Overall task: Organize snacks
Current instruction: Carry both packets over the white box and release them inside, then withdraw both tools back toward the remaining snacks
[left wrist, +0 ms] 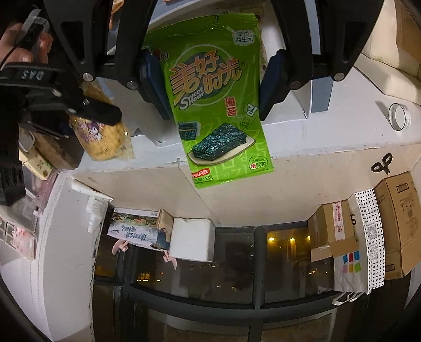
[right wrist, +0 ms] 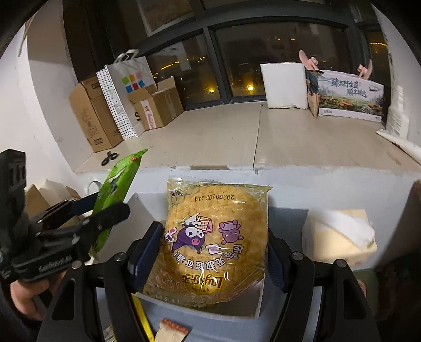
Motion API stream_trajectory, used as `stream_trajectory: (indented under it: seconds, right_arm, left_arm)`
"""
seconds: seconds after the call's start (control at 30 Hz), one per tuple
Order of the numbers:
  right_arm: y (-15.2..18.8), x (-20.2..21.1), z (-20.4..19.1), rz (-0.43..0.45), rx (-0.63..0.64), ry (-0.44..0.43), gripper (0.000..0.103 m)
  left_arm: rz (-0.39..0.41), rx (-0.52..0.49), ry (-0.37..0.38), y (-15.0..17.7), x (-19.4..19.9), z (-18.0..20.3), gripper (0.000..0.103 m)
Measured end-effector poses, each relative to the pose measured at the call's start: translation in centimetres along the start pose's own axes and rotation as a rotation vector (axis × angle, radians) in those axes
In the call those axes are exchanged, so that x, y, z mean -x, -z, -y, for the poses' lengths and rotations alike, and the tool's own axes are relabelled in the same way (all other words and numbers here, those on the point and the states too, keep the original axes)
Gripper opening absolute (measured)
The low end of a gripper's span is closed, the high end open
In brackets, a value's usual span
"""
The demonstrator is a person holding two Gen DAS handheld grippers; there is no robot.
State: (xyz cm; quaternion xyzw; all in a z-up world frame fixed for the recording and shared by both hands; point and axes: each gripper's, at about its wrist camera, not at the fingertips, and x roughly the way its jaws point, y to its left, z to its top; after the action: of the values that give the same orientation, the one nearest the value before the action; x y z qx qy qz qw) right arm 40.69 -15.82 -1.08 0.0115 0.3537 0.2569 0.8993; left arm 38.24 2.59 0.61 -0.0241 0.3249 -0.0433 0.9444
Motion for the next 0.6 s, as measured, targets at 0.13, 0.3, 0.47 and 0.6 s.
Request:
stream_trajectory:
  seconds: [0.13, 0.3, 0.47, 0.6]
  right_arm:
    - [-0.7, -1.7, 0.4, -0.011, -0.009, 0.024, 0.076]
    - [-0.3, -2.9, 1.2, -0.035, -0.045, 0.026, 0.103]
    - [-0.1, -1.7, 1.4, -0.006, -0.055, 0.027, 0.103]
    - [0.0, 0.5, 1.0, 0.037, -0.066, 0.000, 0.103]
  left_arm:
    - [-0.031, 0.037, -0.005, 0.0, -1.6, -1.2, 0.076]
    - [-0.065, 0.083, -0.015, 0.9, -2.8, -2.7, 0.101]
    - [-0.090, 0.112, -0.009, 2.4, -2.5, -3.6, 0.101]
    - [-0.087, 0.109, 0.000, 3.3, -0.6, -3.6, 0.101]
